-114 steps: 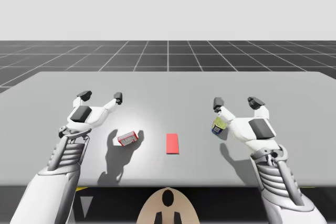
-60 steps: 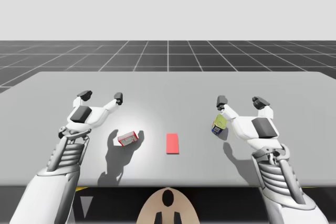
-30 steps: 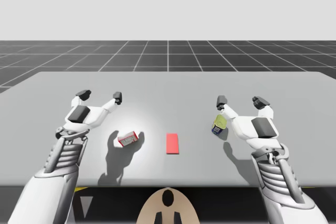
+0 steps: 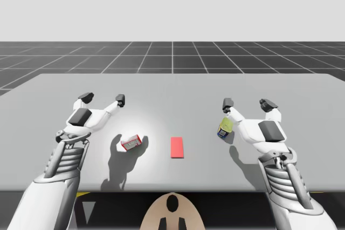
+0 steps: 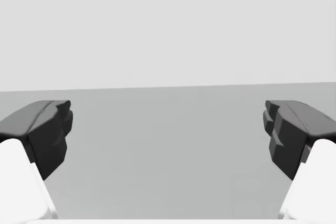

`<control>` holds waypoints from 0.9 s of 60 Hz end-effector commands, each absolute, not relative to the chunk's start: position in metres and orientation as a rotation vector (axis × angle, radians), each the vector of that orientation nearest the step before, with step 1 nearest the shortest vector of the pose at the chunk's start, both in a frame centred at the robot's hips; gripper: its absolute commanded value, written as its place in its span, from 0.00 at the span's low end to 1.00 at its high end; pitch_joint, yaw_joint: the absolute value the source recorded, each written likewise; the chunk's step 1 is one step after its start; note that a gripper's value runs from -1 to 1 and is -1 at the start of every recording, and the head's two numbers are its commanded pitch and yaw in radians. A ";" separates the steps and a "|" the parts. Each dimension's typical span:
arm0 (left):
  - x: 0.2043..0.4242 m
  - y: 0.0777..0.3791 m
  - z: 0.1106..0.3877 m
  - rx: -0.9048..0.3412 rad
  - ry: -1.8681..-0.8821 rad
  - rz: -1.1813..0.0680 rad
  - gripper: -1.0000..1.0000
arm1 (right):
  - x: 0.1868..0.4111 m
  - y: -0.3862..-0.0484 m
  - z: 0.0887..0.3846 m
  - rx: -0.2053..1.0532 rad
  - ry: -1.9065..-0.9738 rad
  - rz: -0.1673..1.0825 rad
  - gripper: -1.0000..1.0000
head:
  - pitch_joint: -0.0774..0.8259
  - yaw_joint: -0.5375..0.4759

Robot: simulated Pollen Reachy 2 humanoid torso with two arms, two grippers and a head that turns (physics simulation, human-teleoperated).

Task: Look at the card. If it is red, pick the object on the left. If it is green, pick the object on the right.

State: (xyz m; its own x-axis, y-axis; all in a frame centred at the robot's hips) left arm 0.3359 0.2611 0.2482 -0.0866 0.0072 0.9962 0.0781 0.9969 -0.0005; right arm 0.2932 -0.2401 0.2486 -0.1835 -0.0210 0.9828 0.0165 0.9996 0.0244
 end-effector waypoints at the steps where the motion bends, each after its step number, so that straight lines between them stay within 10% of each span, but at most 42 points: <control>1: 0.336 0.261 0.248 -0.079 -1.653 -0.053 0.00 | 0.293 -0.237 0.247 0.016 -1.759 -0.045 0.00 | 0.91 0.80; 21: 0.327 0.264 0.260 -0.138 -1.650 -0.001 0.00 | 0.291 -0.239 0.249 0.020 -1.771 -0.058 0.00 | 0.91 0.83; 54: 0.211 0.280 0.250 -0.303 -1.349 -0.215 0.00 | 0.294 -0.240 0.241 0.004 -1.765 -0.067 0.00 | 0.90 0.84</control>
State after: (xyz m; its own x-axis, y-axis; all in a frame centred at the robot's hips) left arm 0.2359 0.2741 0.2645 0.1599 0.0588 0.9854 0.2647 0.9591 -0.1002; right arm 0.2941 -0.2435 0.2439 -0.1980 -0.0250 0.9799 0.0354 0.9988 0.0326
